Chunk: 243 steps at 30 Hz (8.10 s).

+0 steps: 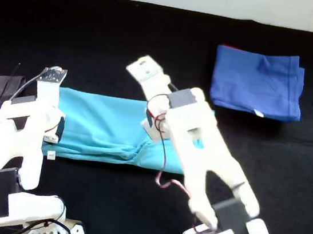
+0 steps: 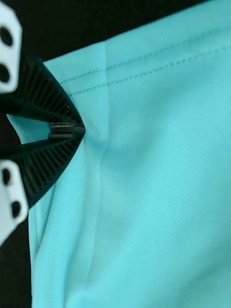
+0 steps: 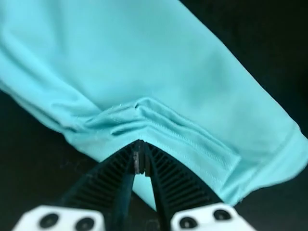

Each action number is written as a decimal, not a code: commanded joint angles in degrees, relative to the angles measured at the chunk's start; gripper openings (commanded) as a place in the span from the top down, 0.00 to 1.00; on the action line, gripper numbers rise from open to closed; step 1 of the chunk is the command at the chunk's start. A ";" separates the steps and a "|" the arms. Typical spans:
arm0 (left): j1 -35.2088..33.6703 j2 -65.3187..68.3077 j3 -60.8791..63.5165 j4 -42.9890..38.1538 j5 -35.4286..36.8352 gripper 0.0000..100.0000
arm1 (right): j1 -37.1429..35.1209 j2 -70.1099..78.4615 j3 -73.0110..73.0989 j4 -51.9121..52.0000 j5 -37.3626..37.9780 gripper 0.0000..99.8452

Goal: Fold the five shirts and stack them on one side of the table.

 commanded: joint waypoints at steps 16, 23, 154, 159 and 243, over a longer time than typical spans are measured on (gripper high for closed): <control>-6.55 -22.29 -8.13 16.00 -0.44 0.82 | 13.93 -11.91 -0.31 15.87 2.29 0.86; -10.24 -1.63 -18.86 12.04 -0.53 0.81 | 19.47 -20.44 1.98 18.77 6.68 0.86; 58.86 46.73 -84.88 50.29 13.27 0.99 | 51.74 -43.65 73.36 -34.95 10.99 0.99; 64.13 43.03 -85.14 52.48 13.27 0.99 | 51.74 -43.65 73.36 -34.95 10.99 0.99; 40.57 4.88 -45.58 51.87 12.92 0.99 | 30.02 -42.33 29.05 7.08 3.43 0.99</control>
